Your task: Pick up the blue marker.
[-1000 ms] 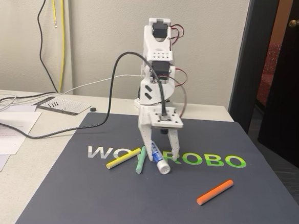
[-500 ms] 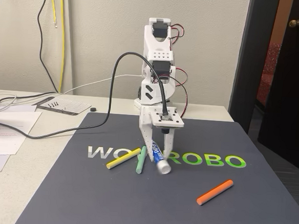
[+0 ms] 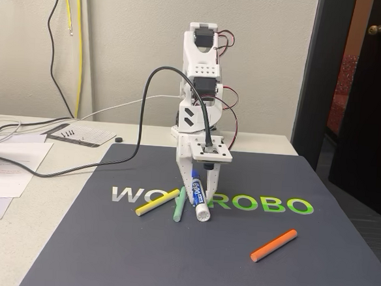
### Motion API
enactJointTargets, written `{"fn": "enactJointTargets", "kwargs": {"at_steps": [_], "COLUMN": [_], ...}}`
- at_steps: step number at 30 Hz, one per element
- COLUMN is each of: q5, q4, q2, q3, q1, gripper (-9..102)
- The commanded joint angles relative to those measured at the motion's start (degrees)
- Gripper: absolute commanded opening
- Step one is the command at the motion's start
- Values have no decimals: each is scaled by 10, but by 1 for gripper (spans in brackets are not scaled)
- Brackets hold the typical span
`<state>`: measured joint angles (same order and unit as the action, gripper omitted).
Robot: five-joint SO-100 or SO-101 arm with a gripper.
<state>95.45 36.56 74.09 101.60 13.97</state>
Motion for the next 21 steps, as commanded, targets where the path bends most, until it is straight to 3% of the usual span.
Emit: {"fn": "enactJointTargets", "kwargs": {"at_steps": [1,12,21], "q5": [-11,-91,-249], "q4": [-2,57,158], "q2": [25,97,222], "q3": [3,3,-22], "q1": [7,31,73], "gripper": [1,1,1]}}
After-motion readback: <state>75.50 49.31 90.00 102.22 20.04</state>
